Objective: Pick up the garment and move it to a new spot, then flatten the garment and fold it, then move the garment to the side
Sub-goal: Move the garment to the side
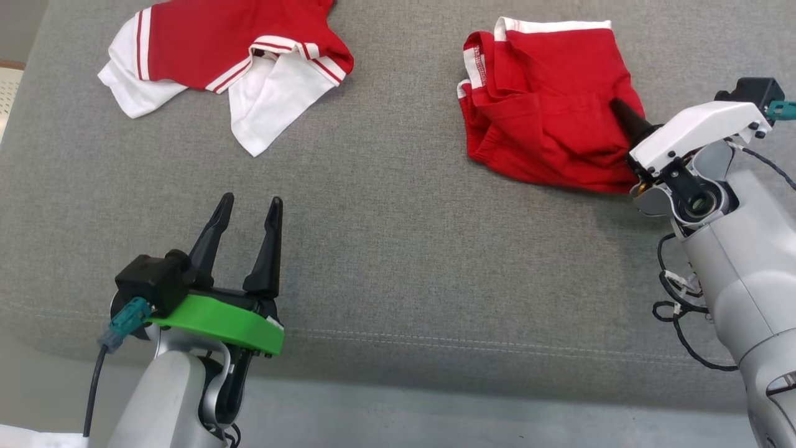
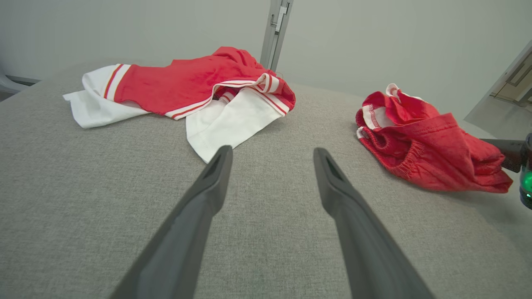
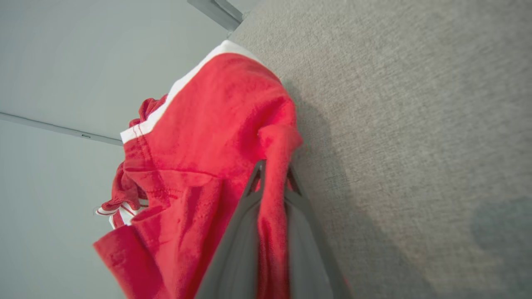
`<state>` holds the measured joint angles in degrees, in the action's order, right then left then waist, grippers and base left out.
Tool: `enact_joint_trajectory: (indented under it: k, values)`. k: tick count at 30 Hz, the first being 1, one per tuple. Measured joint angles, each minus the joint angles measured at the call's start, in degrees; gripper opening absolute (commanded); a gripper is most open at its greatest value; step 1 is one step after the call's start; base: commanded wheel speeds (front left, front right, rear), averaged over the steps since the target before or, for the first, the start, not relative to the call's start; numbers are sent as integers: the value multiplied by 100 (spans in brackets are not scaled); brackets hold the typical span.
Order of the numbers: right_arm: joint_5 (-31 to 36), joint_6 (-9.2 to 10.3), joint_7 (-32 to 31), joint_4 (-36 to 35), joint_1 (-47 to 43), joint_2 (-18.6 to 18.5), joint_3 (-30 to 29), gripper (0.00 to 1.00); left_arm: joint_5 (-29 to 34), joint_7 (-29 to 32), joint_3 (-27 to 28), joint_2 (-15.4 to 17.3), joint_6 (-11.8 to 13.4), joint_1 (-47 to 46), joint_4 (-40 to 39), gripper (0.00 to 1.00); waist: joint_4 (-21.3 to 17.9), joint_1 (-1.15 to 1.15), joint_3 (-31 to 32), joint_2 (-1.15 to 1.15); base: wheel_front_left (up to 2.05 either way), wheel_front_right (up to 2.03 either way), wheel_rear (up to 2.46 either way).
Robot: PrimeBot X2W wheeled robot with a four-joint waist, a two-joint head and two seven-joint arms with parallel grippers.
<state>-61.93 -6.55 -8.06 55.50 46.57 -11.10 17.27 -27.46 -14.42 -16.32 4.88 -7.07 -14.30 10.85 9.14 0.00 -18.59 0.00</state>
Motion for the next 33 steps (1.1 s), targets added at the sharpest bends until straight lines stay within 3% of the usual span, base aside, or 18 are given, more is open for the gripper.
enact_joint_trajectory:
  k: [10, 19, 33]
  values:
    - [270, -49, 470, -557, 167, -210, 265, 0, 0, 0, -12, -35, -3, 2, 131, 100, -96, 0, 302, 0, 0, 0, 0]
    - [1032, -49, 375, -996, 564, -561, 1185, 0, 0, -1, -62, -75, -4, 65, 253, 100, -174, 0, 713, 0, 0, 0, 0]
    - [769, -49, 99, -1290, 575, -416, 1346, 0, -1, 0, -145, -112, -4, 275, 182, 100, -298, 0, 955, 0, 0, 0, 0]
